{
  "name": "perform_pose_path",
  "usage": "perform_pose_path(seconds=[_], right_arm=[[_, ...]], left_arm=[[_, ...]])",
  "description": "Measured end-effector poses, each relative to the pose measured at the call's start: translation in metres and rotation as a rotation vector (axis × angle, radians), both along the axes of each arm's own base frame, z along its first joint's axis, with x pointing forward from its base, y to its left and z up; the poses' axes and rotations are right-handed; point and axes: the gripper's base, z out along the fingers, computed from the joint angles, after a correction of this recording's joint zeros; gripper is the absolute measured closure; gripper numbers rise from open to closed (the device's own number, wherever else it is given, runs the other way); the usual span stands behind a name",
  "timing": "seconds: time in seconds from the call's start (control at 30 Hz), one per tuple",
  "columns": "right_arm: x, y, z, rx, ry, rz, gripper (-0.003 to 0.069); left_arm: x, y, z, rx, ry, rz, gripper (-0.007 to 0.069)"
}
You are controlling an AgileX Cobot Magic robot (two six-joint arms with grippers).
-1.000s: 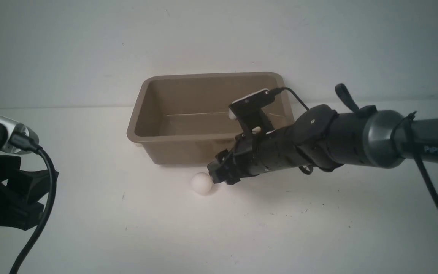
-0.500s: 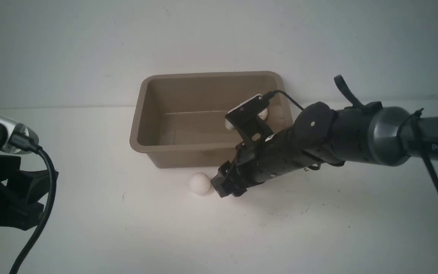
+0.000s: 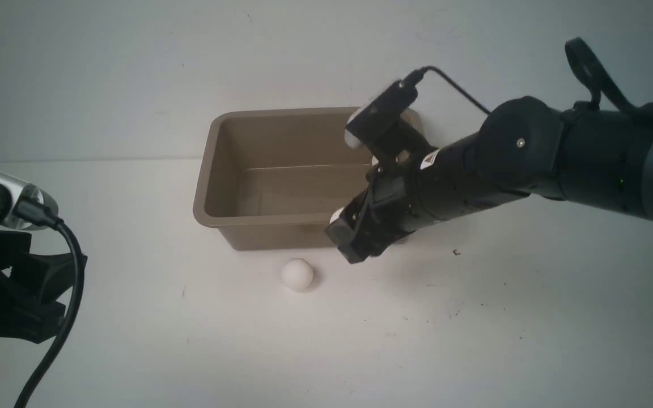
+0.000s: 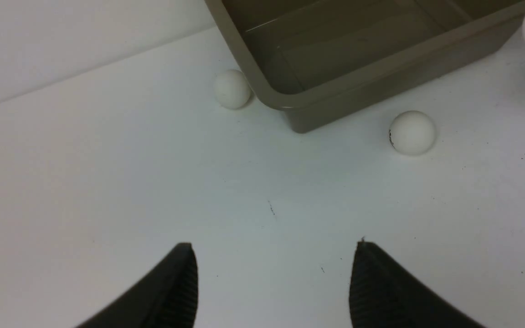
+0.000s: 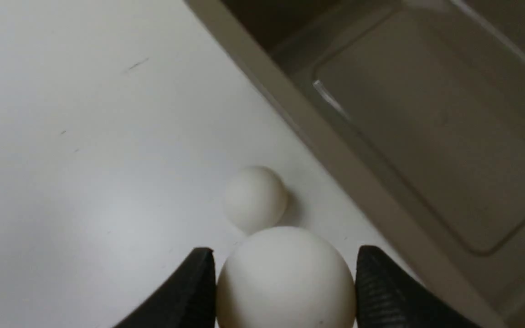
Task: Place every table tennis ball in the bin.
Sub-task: Use the right arm to clamp the table tennis ball closest to it, then use the right arm to put the table tennis ball into the box
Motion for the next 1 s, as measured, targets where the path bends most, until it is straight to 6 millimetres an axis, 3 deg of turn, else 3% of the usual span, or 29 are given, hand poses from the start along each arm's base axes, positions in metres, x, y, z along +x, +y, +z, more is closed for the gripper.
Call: perform_pose_path(seconds=[0.17, 0.43, 0.7, 0.9, 1.0], right_arm=[[0.017, 0.0, -0.005, -0.003, -0.135, -0.047, 0.0302], [0.067, -0.015, -0.033, -0.029, -0.188, -0.152, 0.0302], [0.081, -0.015, -0.018, 0.007, -0.229, -0.172, 0.0301], [0.087, -0.011, 0.0, 0.049, -0.26, -0.178, 0.0123], [0.087, -0.011, 0.01, 0.06, -0.286, -0.178, 0.0071]], left_arm=[[0.0, 0.0, 0.0, 0.0, 0.0, 0.0, 0.022], [0.0, 0.0, 0.0, -0.006, 0.0, 0.0, 0.022], [0.0, 0.0, 0.0, -0.006, -0.001, 0.0, 0.022], [0.0, -0.003, 0.001, -0.057, -0.002, 0.003, 0.022], [0.001, -0.006, 0.002, -0.092, -0.003, -0.014, 0.022]])
